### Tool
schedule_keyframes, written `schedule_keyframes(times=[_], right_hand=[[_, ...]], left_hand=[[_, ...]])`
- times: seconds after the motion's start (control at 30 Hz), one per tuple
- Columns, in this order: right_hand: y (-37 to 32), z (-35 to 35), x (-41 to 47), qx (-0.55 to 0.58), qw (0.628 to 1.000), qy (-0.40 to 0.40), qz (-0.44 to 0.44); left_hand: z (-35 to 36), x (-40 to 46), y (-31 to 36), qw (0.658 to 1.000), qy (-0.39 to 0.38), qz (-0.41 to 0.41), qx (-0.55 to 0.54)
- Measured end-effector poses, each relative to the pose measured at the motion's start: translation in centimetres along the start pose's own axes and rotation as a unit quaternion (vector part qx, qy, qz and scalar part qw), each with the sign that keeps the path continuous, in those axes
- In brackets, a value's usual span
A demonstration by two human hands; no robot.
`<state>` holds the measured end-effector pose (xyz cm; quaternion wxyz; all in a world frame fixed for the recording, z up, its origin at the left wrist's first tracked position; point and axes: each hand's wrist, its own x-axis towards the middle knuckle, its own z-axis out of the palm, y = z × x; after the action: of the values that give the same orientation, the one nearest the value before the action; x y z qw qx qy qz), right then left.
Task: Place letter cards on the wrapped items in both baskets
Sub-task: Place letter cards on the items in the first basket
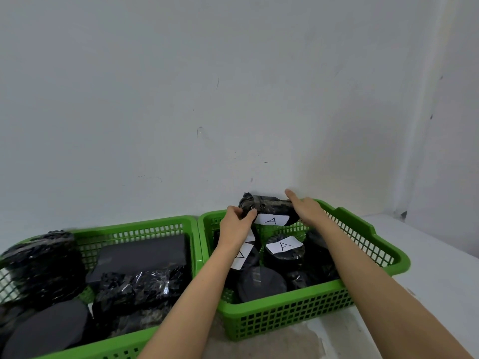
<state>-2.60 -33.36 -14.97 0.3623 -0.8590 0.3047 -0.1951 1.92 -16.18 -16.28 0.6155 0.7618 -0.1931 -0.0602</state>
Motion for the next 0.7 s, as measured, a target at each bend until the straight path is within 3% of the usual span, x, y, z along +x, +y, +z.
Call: schedule_keyframes(times=[0.27,0.47,0.53,0.7], right_hand=[[-1.0,-0.5,0.2,0.204,0.978,0.039,0.02],[-0.7,-1.0,0.4,0.351,0.933,-0.014,0.071],[-0.3,-0.6,0.7,0.313,0.948,0.003,0.065],[1.0,-0.2,1.2,0.061,0.996,0.066,0.025]], left_hand=[[0.1,-0.4,0.4,0.999,-0.039,0.001,-0.004],[0.2,-0.3,0.5,0.998,-0.055,-0.003,-0.001],[0.4,-0.3,0.5,0.997,-0.071,-0.002,0.007],[0.6,-0.6,0.5,0.989,-0.133,-0.01,0.065]])
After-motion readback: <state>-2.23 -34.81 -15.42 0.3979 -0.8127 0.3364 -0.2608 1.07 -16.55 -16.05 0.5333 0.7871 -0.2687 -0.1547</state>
